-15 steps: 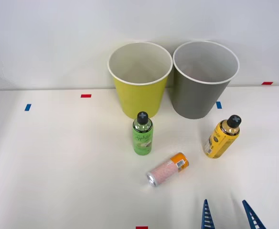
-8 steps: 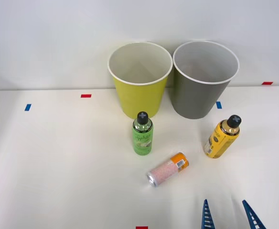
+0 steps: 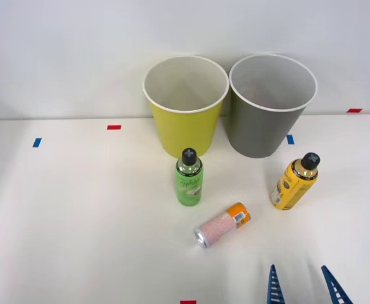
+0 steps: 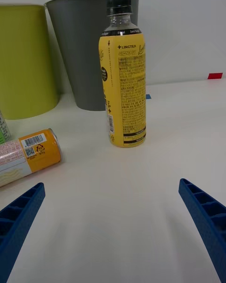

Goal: Put cans in the gray bin, plastic bottles in the light green bin

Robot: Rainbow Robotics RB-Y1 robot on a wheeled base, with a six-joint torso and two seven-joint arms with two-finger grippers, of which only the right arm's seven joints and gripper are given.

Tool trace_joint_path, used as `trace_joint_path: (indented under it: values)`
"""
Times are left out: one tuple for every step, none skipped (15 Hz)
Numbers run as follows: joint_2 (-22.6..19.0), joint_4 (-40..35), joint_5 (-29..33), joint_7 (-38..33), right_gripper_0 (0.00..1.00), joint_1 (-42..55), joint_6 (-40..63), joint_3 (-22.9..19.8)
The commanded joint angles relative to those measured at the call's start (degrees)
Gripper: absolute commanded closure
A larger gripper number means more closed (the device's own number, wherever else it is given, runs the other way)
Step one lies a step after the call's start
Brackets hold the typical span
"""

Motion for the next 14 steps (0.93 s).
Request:
trace_joint_path:
  values:
    - [0.0,0.0,0.0,0.0,0.01,0.0,0.0,0.0]
    - [0.0,0.0,0.0,0.0,0.02,0.0,0.0,0.0]
    - [0.0,0.0,0.0,0.0,0.02,0.0,0.0,0.0]
    - [0.0,0.0,0.0,0.0,0.01,0.0,0.0,0.0]
    - [0.0,0.0,0.0,0.0,0.01,0.0,0.0,0.0]
    - [0.0,0.0,0.0,0.0,0.02,0.0,0.0,0.0]
    - [0.0,0.0,0.0,0.0,0.01,0.0,0.0,0.0]
    - [0.0,0.0,0.0,0.0,0.01,0.0,0.0,0.0]
    - [0.0,0.0,0.0,0.0,0.02,0.0,0.0,0.0]
    - [0.0,0.0,0.0,0.0,0.02,0.0,0.0,0.0]
    - [0.0,0.0,0.0,0.0,0.01,0.0,0.0,0.0]
    - [0.0,0.0,0.0,0.0,0.02,0.0,0.0,0.0]
    - [0.0,0.0,0.0,0.0,0.02,0.0,0.0,0.0]
    - [0.0,0.0,0.0,0.0,0.01,0.0,0.0,0.0]
